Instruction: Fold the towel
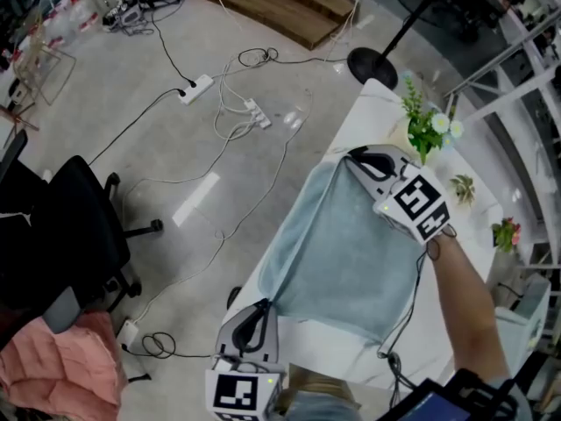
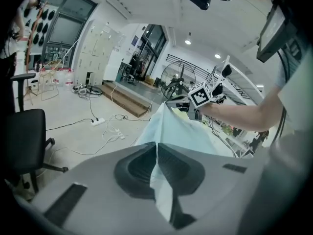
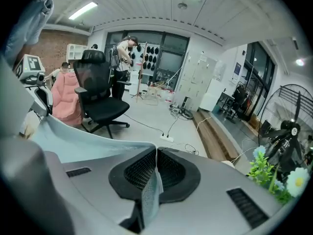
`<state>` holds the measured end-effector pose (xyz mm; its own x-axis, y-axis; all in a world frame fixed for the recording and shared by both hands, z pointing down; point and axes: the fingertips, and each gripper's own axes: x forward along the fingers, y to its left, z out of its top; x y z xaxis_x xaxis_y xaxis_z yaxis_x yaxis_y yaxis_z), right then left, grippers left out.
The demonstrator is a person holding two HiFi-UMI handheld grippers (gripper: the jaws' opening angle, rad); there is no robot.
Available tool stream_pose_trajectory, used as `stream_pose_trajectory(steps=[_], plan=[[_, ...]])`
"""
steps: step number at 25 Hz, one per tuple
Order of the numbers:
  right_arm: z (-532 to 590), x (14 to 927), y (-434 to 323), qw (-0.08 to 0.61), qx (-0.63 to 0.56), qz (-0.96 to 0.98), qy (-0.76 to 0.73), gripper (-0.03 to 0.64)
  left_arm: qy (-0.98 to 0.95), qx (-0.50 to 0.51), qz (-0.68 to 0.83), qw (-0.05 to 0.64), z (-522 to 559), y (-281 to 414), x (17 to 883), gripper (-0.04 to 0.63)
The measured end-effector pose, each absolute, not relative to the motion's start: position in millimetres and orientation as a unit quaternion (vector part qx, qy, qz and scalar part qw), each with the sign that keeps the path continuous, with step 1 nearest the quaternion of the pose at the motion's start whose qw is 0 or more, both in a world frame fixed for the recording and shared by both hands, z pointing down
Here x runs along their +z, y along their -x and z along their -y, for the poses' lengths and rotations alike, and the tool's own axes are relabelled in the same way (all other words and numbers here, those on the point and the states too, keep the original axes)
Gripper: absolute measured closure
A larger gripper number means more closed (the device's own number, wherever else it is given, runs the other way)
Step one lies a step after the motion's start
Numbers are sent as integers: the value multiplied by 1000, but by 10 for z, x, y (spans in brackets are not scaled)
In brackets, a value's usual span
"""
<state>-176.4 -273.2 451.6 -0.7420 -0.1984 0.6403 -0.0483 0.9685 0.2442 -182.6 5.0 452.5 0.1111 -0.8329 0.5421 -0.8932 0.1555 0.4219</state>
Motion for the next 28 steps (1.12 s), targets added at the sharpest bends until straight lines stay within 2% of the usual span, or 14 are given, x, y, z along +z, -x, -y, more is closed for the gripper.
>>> stream_pose_trajectory(steps=[14, 19, 21, 22, 23, 24, 26, 28], plan=[[2807, 5138, 1972, 400, -84, 912, -43, 574, -614, 53, 675, 406, -69, 2130, 4850, 578], [2859, 5207, 1963, 385, -45, 920, -57, 560, -606, 74, 674, 416, -75, 2145, 5042, 578], [2921, 5197, 1927, 382, -20, 922, -68, 500, -610, 86, 670, 414, -21, 2110, 5083, 577], [2949, 5167, 1897, 380, -8, 922, -72, 419, -616, 80, 666, 413, 14, 2086, 5066, 576], [2960, 5110, 1867, 374, 1, 925, -73, 381, -622, 69, 662, 413, 40, 2068, 5029, 567], [2952, 5020, 1843, 363, 8, 929, -74, 371, -629, 58, 658, 410, 51, 2065, 4981, 547], [2883, 4759, 1814, 330, 18, 941, -76, 370, -639, 52, 653, 402, 25, 2100, 4879, 451], [2773, 4437, 1763, 294, 26, 952, -81, 370, -648, 56, 650, 394, -66, 2136, 4788, 396]])
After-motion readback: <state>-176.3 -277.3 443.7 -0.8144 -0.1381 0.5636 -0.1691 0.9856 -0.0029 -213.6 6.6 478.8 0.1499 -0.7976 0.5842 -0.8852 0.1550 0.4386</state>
